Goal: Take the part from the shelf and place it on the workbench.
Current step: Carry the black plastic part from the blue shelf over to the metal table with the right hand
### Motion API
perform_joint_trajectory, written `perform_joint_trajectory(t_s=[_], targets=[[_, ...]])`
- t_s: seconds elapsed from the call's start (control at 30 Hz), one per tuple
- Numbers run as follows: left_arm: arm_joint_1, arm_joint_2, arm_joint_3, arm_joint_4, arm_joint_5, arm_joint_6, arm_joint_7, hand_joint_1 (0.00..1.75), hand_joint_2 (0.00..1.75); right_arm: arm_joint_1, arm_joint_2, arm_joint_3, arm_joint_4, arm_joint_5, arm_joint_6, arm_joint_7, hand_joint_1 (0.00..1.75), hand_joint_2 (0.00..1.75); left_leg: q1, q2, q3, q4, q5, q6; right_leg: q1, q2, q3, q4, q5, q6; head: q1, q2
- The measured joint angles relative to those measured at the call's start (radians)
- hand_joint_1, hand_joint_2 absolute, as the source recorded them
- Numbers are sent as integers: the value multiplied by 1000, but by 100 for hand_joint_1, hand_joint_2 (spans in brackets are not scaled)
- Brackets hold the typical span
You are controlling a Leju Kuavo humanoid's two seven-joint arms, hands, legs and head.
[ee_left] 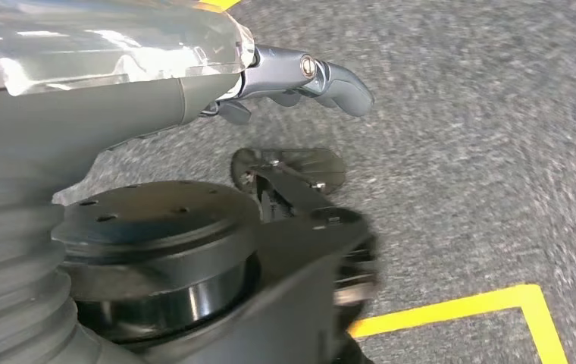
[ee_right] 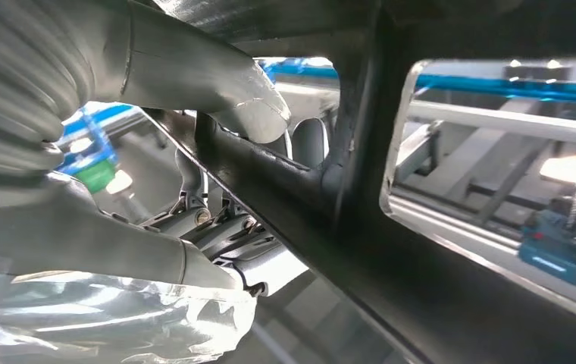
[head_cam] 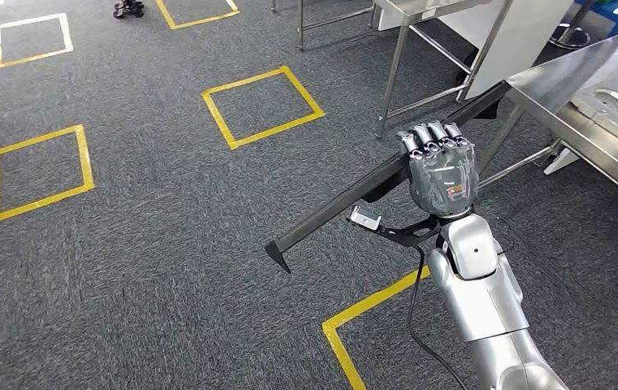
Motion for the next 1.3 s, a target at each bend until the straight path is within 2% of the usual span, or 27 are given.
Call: perform_joint_trajectory(t_s=[0.07,0.1,0.13,0.17,0.23,0.27,0.3,0.33,0.37,0.4,0.43,0.47,0.53,0.6,0.67,0.73,0.8,0.87,0.9,0.93,0.97,1.03,1.1,1.17,1.2,1.23,1.3], targets=[[0,1,0,0,0,-5,-1,0,175,-1,4,-2,0,1,0,1,175,175,2,-39,32,-73,22,5,-3,25,-8,5,1,14,0,0],[0,2,0,0,0,-7,-1,0,175,-1,4,-3,-1,2,0,1,175,175,0,-38,35,-77,20,9,-6,38,-12,3,3,22,0,0],[-1,2,0,0,0,-9,-1,0,175,-1,4,-5,-1,2,0,1,175,175,-1,-25,36,-80,24,17,-9,49,-15,0,7,30,0,0],[-2,3,0,0,0,-10,-1,0,175,0,4,-7,-2,2,0,2,175,175,-3,-11,39,-87,28,25,-9,42,-18,1,7,36,0,0],[-4,4,1,0,0,-13,-1,0,175,-3,4,-11,-4,2,-1,2,175,175,-3,17,44,-101,37,41,-5,-17,-38,43,-22,44,1,0],[-3,4,1,0,0,-14,-1,0,175,-5,5,-13,-4,2,-1,3,175,175,-4,31,45,-105,39,45,-4,-57,-60,93,-51,47,2,0],[-2,5,2,0,0,-15,0,0,175,-7,5,-14,-3,1,-1,2,175,175,-6,44,44,-106,39,47,-5,-81,-90,156,-83,50,2,0],[-1,6,3,0,0,-16,0,0,175,-8,6,-14,-2,-2,-1,0,175,175,-8,59,44,-106,38,48,-6,-92,-120,218,-108,52,2,0],[0,6,4,0,1,-16,2,0,175,-8,6,-14,0,-4,-1,-3,175,175,-9,74,43,-106,37,49,-7,-96,-138,258,-118,54,2,0],[0,7,6,0,3,-16,3,0,175,-8,6,-15,1,-6,-1,-8,175,175,-10,88,43,-105,35,49,-7,-98,-140,265,-111,54,2,0],[0,7,8,0,6,-14,4,0,175,-9,7,-15,2,-8,-1,-14,175,175,-11,102,45,-105,33,48,-6,-103,-118,229,-86,53,2,0],[0,7,10,0,8,-11,5,0,175,-12,9,-16,3,-9,-1,-19,175,175,-12,115,47,-105,31,47,-4,-115,-80,161,-53,49,2,0],[-1,7,14,0,13,-1,6,0,175,-23,18,-16,5,-9,-1,-30,175,175,-17,138,52,-104,25,41,8,-156,-8,29,-11,36,2,0],[-1,6,17,0,17,8,6,0,175,-33,29,-16,8,-7,-1,-35,175,175,-21,159,55,-104,20,34,19,-169,12,-15,-7,24,2,0],[-4,6,18,0,19,13,6,0,175,-37,36,-16,11,-5,-1,-36,175,175,-21,174,60,-103,15,24,16,-144,12,-20,-2,14,2,0],[-5,6,21,0,20,14,6,0,175,-42,43,-16,12,-5,-1,-37,175,175,-18,132,48,-65,-13,14,7,-123,18,-31,4,3,2,0],[-3,7,23,0,20,9,6,0,175,-50,54,-16,16,-4,-1,-35,175,175,-13,72,-6,55,-75,6,2,-101,21,-35,7,-5,1,0],[2,9,24,0,19,0,5,0,175,-51,63,-16,20,1,-1,-31,175,175,-8,55,-70,182,-119,1,3,-73,20,-33,7,-7,1,0],[3,11,25,0,18,-4,5,0,175,-50,65,-16,21,4,-1,-28,175,175,-6,54,-81,197,-111,-1,2,-57,20,-31,7,-6,1,0],[5,12,25,0,18,-7,5,0,175,-50,67,-16,23,6,-1,-25,175,175,-4,52,-74,174,-85,-2,1,-42,20,-29,6,-5,1,0],[5,14,25,0,16,-10,5,0,175,-50,67,-16,23,8,-1,-21,175,175,0,43,-49,112,-45,-4,0,-26,20,-25,4,-2,1,0],[7,16,25,0,12,-15,5,0,175,-51,68,-16,23,10,-1,-14,175,175,12,-13,6,-21,16,-6,-3,2,13,-13,0,8,1,0],[8,17,25,1,8,-21,4,0,175,-51,69,-16,23,10,-1,-10,175,175,15,-52,27,-74,26,-3,-6,29,-2,-4,0,23,2,0],[7,19,25,0,7,-24,2,0,175,-46,67,-18,23,9,-1,-9,175,175,12,-29,29,-80,28,9,-13,52,-11,-5,5,39,2,0],[6,20,25,0,6,-24,2,0,175,-44,66,-19,22,9,-1,-8,175,175,11,-14,31,-85,31,17,-12,40,-15,-1,2,44,2,0],[6,20,25,0,6,-25,1,0,175,-43,64,-20,21,8,-1,-7,175,175,12,1,35,-92,35,24,-10,13,-24,16,-9,49,3,0],[6,21,26,1,5,-26,0,0,175,-42,62,-21,19,6,-1,-6,175,175,9,31,39,-99,37,34,-5,-63,-70,113,-61,54,4,0]])
